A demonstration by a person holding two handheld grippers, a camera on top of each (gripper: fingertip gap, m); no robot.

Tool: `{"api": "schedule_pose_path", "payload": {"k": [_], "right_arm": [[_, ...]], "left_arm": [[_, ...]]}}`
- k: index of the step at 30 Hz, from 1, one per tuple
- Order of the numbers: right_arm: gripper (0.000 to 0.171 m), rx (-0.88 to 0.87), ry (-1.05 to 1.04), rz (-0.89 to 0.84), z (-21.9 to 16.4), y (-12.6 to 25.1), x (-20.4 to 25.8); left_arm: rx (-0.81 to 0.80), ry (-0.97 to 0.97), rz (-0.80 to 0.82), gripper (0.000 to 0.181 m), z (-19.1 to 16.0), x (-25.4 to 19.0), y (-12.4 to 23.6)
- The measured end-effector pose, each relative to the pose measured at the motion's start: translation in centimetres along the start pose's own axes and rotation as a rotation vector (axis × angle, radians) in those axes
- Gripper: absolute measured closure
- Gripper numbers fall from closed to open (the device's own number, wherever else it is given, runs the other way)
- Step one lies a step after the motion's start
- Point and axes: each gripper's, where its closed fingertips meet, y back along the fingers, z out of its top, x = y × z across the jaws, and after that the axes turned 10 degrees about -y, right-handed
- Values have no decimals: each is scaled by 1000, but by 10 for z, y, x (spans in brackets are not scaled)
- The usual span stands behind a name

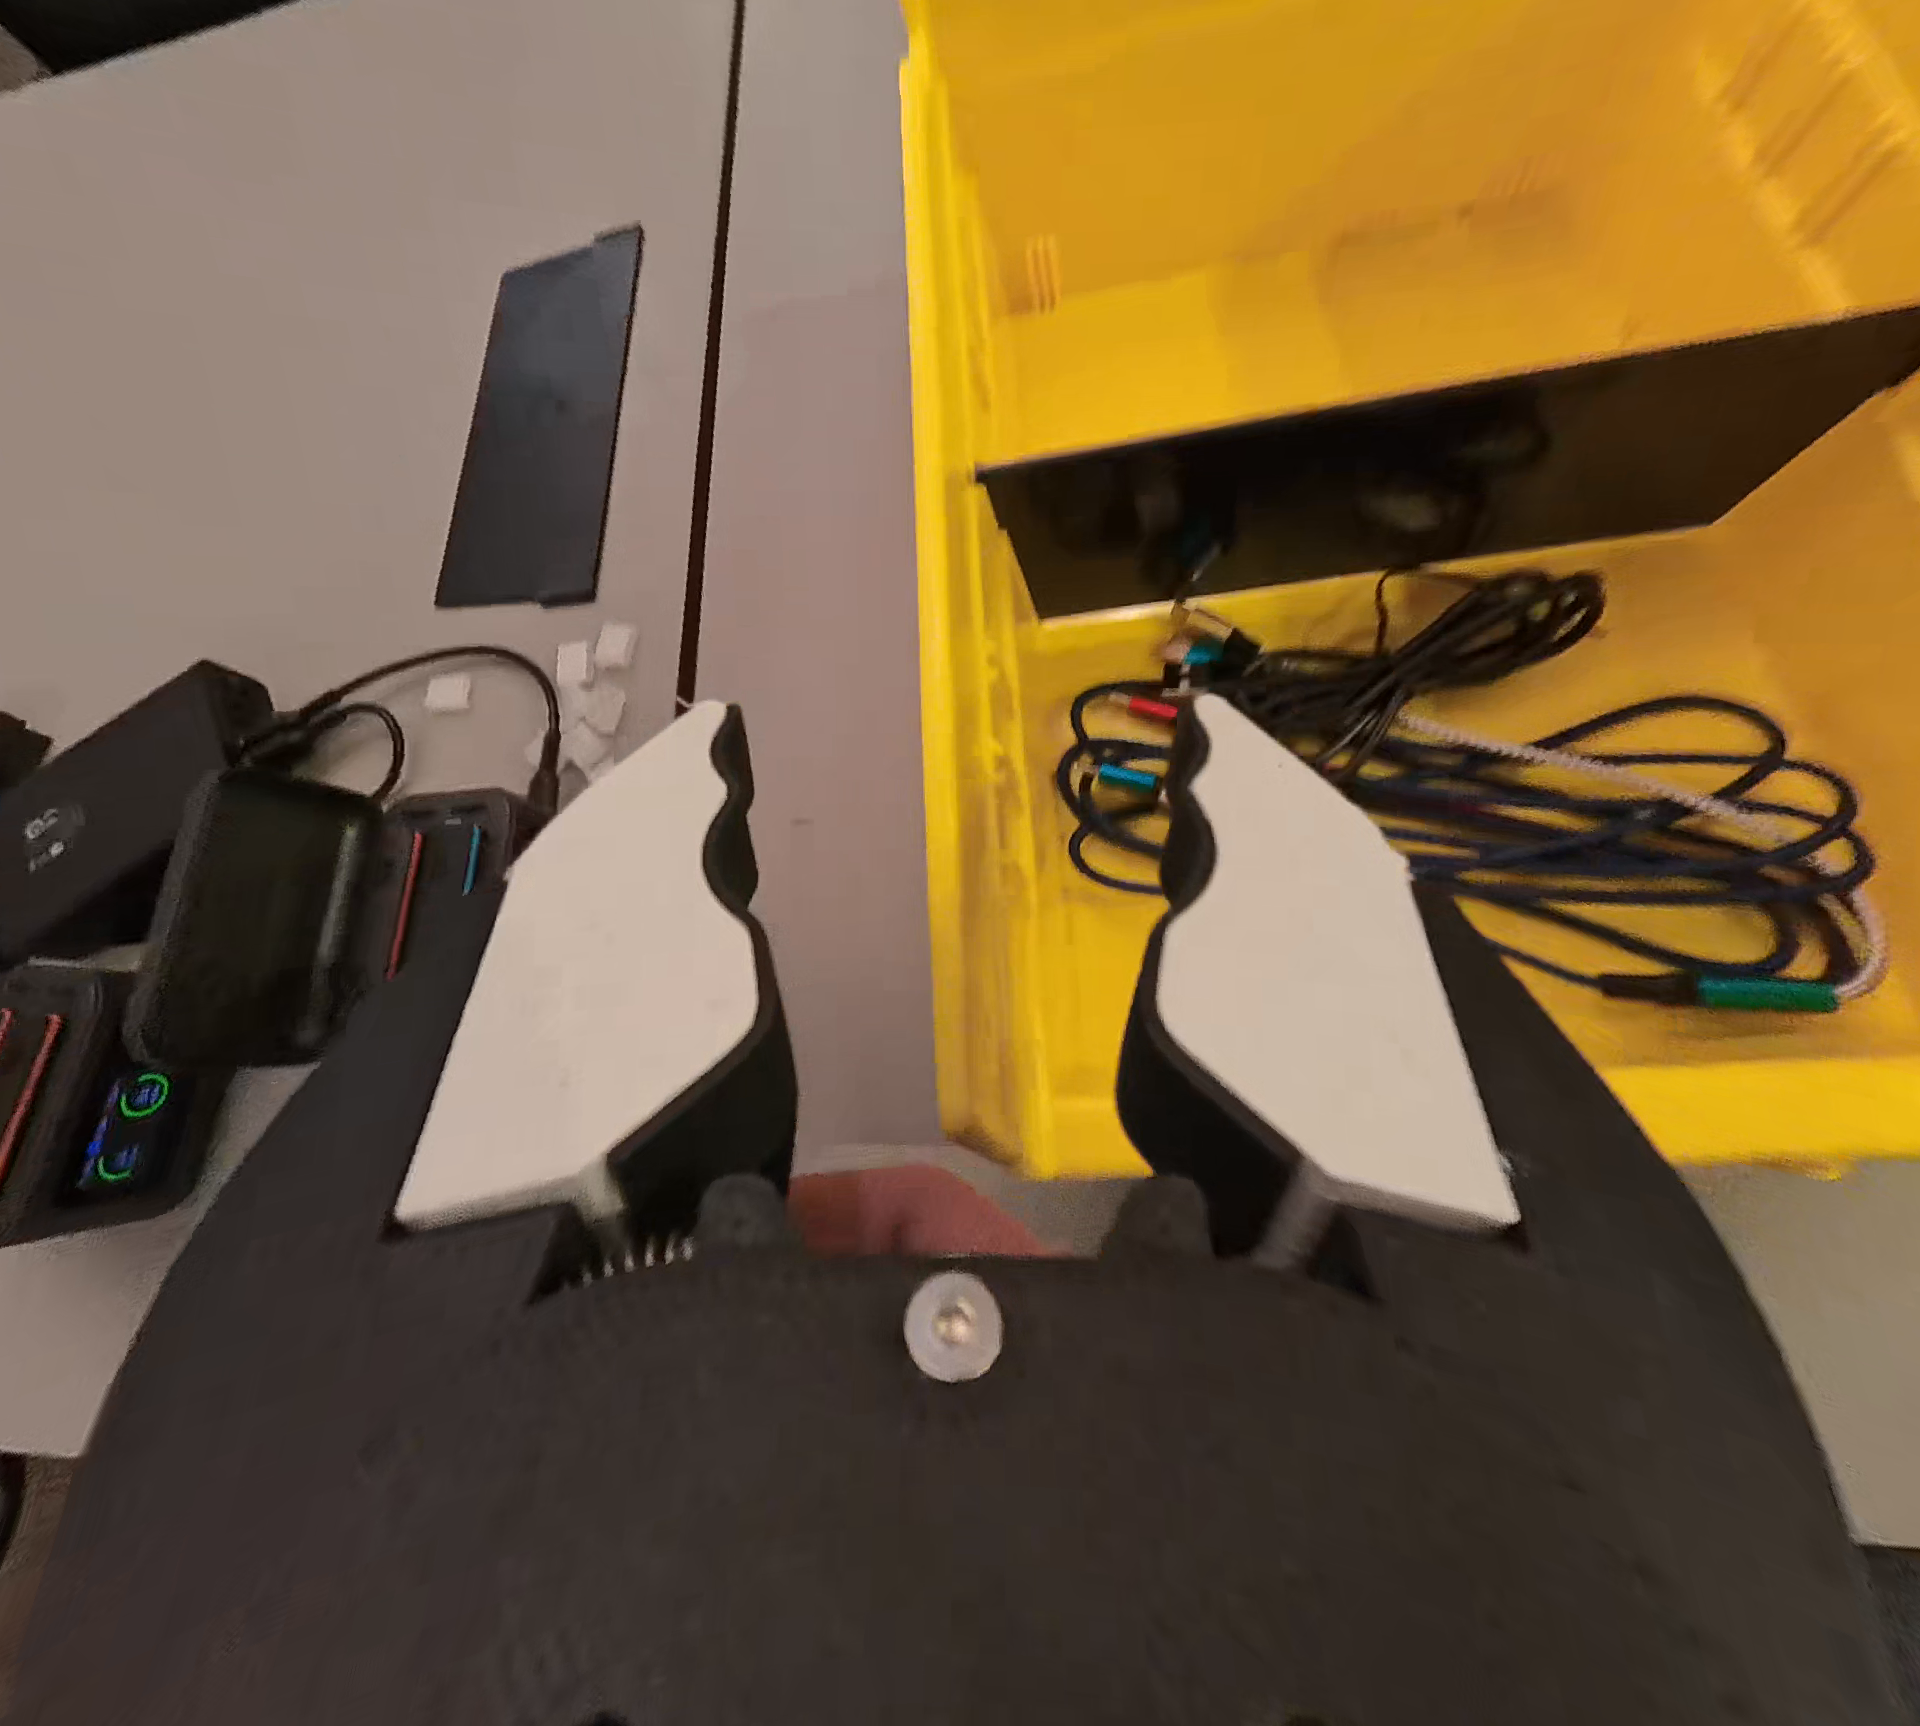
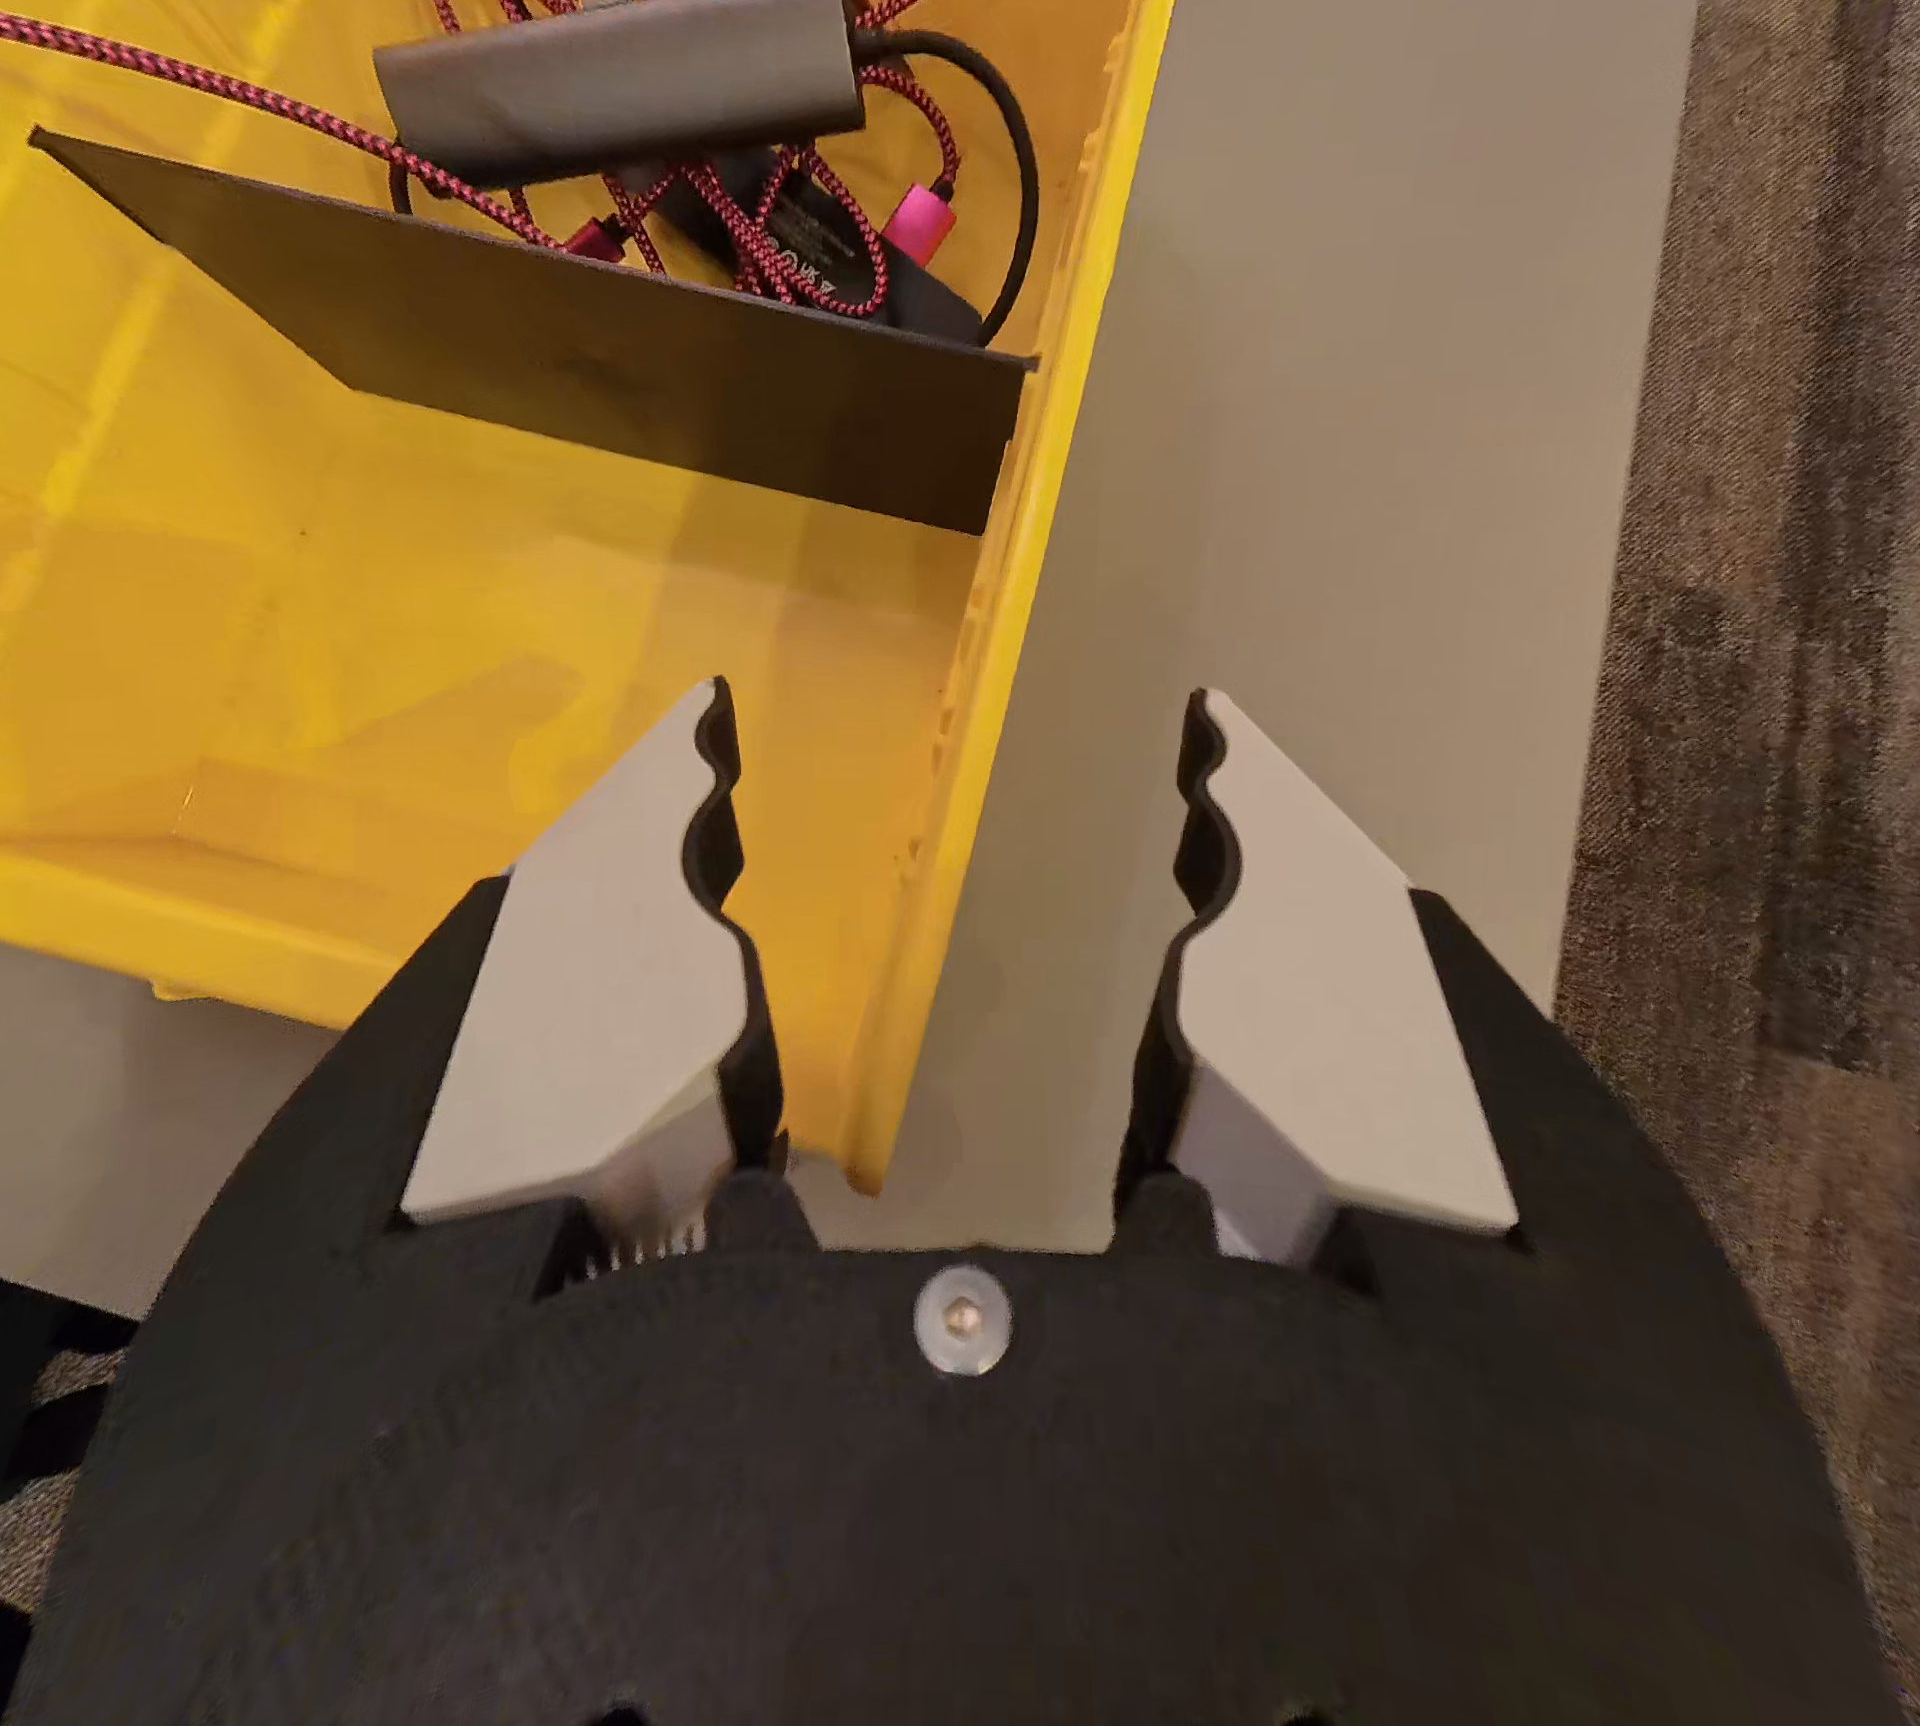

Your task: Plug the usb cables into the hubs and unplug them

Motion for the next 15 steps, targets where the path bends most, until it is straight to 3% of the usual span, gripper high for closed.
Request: {"api": "schedule_pose_path", "payload": {"k": [3, 7, 8, 11, 15], "right_arm": [[93, 12, -15, 33, -6, -8, 6], [109, 27, -11, 44, -11, -16, 7], [118, 29, -11, 49, -12, -17, 8], [122, 52, 4, 46, -18, -20, 6], [129, 34, -1, 69, -16, -20, 8]], "left_arm": [[20, 8, -58, 116, -12, -10, -9], [45, 1, -98, 151, -21, -14, -19], [45, 1, -96, 153, -22, -14, -20], [41, 39, -126, 170, -22, -12, -20], [11, 53, -151, 173, -21, -14, -20]]}}
